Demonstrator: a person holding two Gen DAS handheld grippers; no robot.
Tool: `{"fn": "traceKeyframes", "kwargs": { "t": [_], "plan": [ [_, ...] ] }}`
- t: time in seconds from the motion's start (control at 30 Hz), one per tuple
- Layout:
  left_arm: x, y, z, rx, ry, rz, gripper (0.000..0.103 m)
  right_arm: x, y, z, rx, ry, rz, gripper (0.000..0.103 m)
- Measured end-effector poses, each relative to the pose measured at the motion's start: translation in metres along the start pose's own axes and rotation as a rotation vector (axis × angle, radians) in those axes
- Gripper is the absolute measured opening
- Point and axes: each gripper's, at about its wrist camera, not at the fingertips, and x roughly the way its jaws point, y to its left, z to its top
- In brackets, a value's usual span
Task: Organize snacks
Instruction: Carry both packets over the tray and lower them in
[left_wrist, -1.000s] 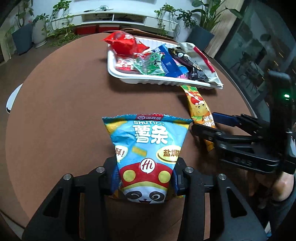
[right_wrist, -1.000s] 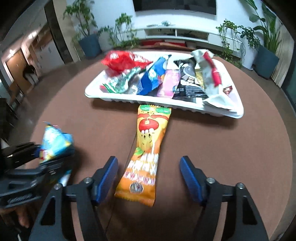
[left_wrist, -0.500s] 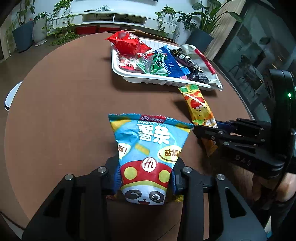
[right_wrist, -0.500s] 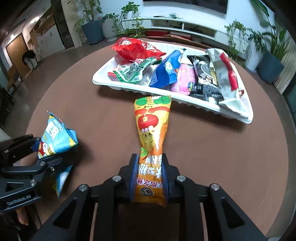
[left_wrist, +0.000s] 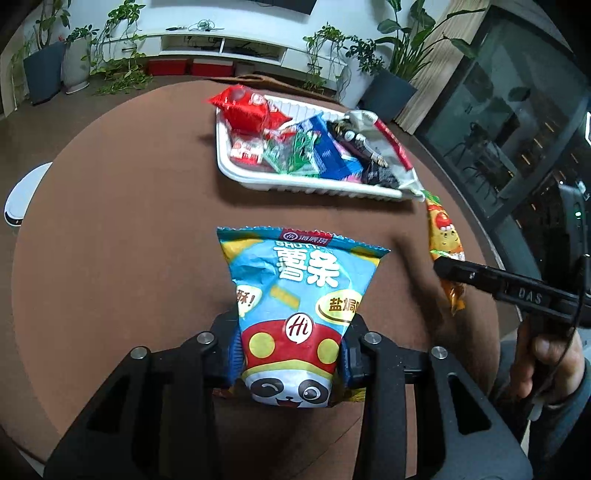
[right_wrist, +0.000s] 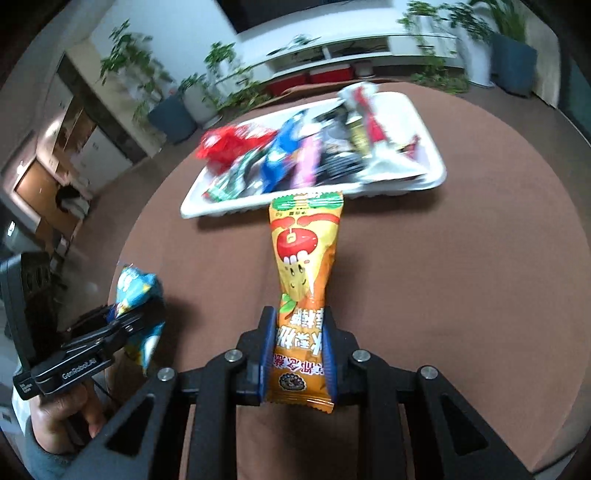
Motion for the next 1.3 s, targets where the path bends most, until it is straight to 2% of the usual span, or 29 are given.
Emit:
{"fn": "traceKeyframes", "kwargs": {
  "t": [0.17,0.27,0.4,0.53,0.67,0.77,1.07,1.3],
  "plan": [
    [-0.012,-0.005,0.029,0.021,-0.04,0.001,0.036,-0.032,-0.035,0.023,0.074,-0.085,-0.048,0.025],
    [-0.019,-0.011,0.06,0.054,-0.076,0.021,0.036,-0.054,-0.045,0.045,0.083,-0.146,-0.074,0.025],
    [-0.019,-0.02,0.105,0.082,-0.11,0.037,0.036,-0.077,-0.031,0.084,0.019,-0.22,-0.064,0.025],
    [-0.007,-0.032,0.146,0.11,-0.119,0.053,0.036,-0.078,0.0,0.115,-0.067,-0.244,-0.041,0.025],
    [0.021,-0.038,0.177,0.116,-0.104,0.079,0.036,-0.044,0.023,0.141,-0.113,-0.18,-0.017,0.025],
    [0.044,-0.04,0.185,0.126,-0.077,0.098,0.036,-0.011,0.034,0.149,-0.154,-0.114,-0.03,0.025],
    [0.103,-0.032,0.181,0.096,-0.022,0.106,0.036,0.054,0.028,0.159,-0.163,0.016,-0.05,0.025],
    [0.13,-0.027,0.182,0.082,-0.009,0.111,0.037,0.079,0.027,0.159,-0.16,0.064,-0.061,0.025]
  ]
}}
